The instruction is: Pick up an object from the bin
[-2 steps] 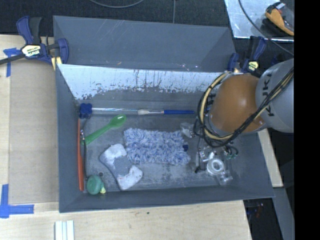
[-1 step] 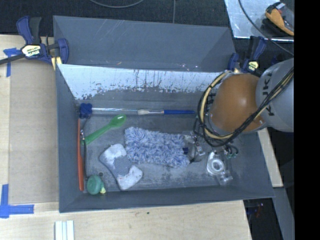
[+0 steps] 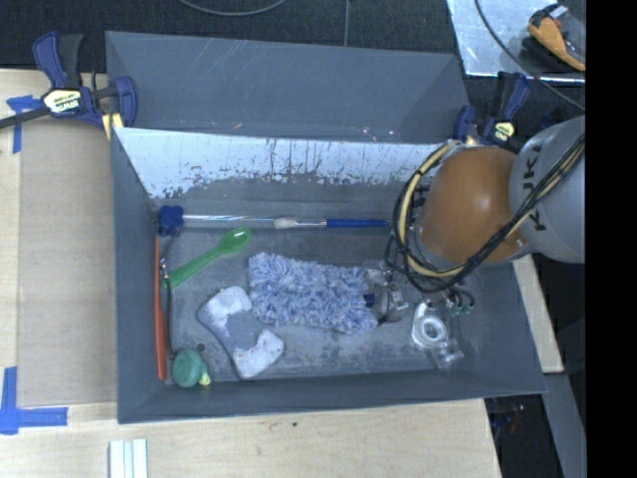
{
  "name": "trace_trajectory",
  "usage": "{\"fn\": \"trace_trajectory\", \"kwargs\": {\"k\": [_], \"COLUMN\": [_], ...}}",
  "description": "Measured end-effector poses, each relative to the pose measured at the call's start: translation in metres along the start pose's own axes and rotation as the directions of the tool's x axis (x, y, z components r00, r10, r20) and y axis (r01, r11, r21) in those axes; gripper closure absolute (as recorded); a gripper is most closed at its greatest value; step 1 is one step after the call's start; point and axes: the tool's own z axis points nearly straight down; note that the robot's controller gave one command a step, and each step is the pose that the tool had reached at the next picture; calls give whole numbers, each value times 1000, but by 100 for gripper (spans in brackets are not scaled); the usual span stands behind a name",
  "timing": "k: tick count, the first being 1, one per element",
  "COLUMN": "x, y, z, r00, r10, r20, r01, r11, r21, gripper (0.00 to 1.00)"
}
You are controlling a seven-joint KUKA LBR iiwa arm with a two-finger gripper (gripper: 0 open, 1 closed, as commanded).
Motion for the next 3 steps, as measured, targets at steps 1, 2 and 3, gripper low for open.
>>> {"fn": "trace_trajectory", "kwargs": {"k": [1, 2, 3], "x": [0, 0, 0], "y": [0, 0, 0], "z": [0, 0, 0], "r00": [1000, 1000, 1000], "r10": [0, -1, -1], "r20": [0, 0, 0], "r01": [0, 1, 1], "r11": [1000, 1000, 1000], "r21": [0, 0, 0], "gripper": [100, 100, 100]}}
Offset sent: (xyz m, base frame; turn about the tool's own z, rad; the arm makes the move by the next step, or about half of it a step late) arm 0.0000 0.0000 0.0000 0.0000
